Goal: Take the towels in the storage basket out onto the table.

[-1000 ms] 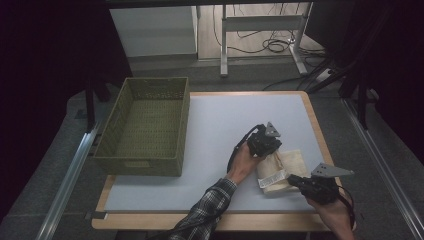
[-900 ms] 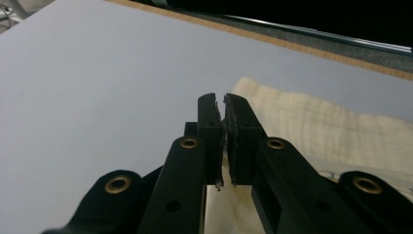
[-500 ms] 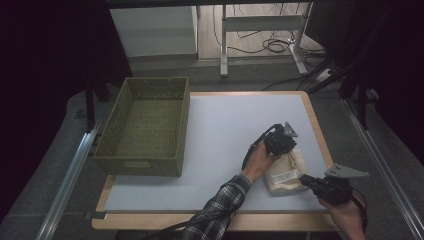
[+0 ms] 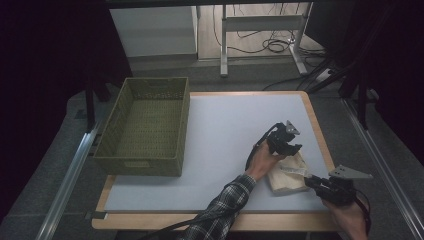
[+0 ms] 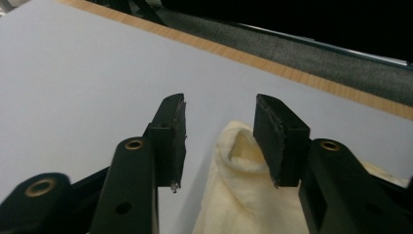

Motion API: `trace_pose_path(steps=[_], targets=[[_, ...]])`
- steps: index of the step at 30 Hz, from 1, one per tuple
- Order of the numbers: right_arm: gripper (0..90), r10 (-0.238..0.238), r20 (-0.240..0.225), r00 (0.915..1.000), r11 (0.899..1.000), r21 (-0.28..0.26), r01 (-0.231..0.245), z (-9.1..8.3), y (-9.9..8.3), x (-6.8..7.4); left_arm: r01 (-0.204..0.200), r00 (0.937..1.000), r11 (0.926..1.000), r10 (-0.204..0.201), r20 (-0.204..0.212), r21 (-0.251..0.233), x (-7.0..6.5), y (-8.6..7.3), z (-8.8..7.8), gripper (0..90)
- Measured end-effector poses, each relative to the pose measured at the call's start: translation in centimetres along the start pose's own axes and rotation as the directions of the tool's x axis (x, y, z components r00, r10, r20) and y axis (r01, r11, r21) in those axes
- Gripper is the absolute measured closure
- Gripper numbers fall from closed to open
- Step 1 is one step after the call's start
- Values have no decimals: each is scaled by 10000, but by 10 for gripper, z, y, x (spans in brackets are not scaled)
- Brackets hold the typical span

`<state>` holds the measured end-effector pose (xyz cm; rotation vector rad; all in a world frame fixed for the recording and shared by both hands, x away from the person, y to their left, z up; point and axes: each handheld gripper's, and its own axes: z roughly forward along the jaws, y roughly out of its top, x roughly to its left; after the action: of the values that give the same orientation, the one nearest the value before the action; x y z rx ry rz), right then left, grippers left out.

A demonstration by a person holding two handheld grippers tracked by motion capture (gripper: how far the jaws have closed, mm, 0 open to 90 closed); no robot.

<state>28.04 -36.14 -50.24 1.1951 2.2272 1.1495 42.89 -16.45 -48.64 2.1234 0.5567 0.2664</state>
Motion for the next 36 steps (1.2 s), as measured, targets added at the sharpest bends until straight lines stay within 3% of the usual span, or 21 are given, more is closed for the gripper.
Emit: trace_pose_path(steps=[7, 8, 13, 21, 31, 36], targets=[[659, -43, 556, 9984, 10000, -45, 45, -21, 2, -7, 88, 9997, 9994, -97, -238, -347, 6, 0, -24, 436], [649, -68, 639, 9979, 10000, -67, 72, -24, 3, -9, -71, 9995, 9999, 67, -293, -132, 8, -2, -28, 428], [590, -30, 826, 9966, 9998, -202, 47, -32, 11, -12, 47, 9994, 9999, -44, -351, 91, 12, -19, -43, 408], [529, -80, 735, 9973, 10000, 17, 79, -10, 21, -13, 396, 9991, 9985, -390, -161, 390, 15, -48, -50, 393], [504, 226, 761, 9968, 9956, 889, -294, 15, -3, -22, 1009, 9943, 9928, -984, -406, 645, 26, -72, -54, 390], [538, 401, 689, 9968, 9944, 952, -465, 18, -6, -20, 1067, 9937, 9909, -1035, -426, 818, 28, -76, -50, 386]])
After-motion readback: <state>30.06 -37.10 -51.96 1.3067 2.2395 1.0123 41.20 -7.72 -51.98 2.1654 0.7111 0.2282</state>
